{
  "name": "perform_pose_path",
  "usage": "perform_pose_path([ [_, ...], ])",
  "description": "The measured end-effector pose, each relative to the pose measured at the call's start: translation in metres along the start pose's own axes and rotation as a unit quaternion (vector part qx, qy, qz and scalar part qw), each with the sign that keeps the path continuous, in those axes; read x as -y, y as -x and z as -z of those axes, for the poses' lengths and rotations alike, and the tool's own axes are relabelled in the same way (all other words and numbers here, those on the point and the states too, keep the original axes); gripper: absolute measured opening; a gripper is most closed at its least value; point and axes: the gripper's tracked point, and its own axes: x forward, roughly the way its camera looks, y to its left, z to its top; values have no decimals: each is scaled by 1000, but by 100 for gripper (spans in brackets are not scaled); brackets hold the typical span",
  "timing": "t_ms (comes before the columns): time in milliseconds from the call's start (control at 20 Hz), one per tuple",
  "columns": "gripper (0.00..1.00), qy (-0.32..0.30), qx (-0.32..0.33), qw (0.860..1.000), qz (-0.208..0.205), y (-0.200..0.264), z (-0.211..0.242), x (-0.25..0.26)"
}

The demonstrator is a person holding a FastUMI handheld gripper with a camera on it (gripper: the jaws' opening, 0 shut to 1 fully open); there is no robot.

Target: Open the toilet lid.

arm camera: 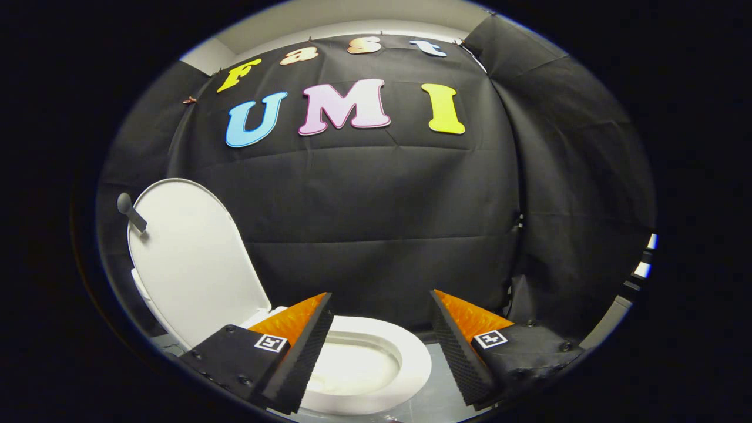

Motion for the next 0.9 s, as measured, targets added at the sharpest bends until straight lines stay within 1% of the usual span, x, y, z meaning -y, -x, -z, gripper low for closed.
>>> perform_pose_path([
  [200,99,-9,-8,1000,-3,0,2,-1],
  [400,99,8,-4,1000,-8,0,1,-6],
  [550,99,5,-11,1000,-12,0,6,-8],
  [650,99,4,-15,1000,-9,-1,8,-7],
  [700,99,5,-17,1000,-2,-1,9,-3],
  [900,99,1,-19,1000,-1,-2,11,-2],
])
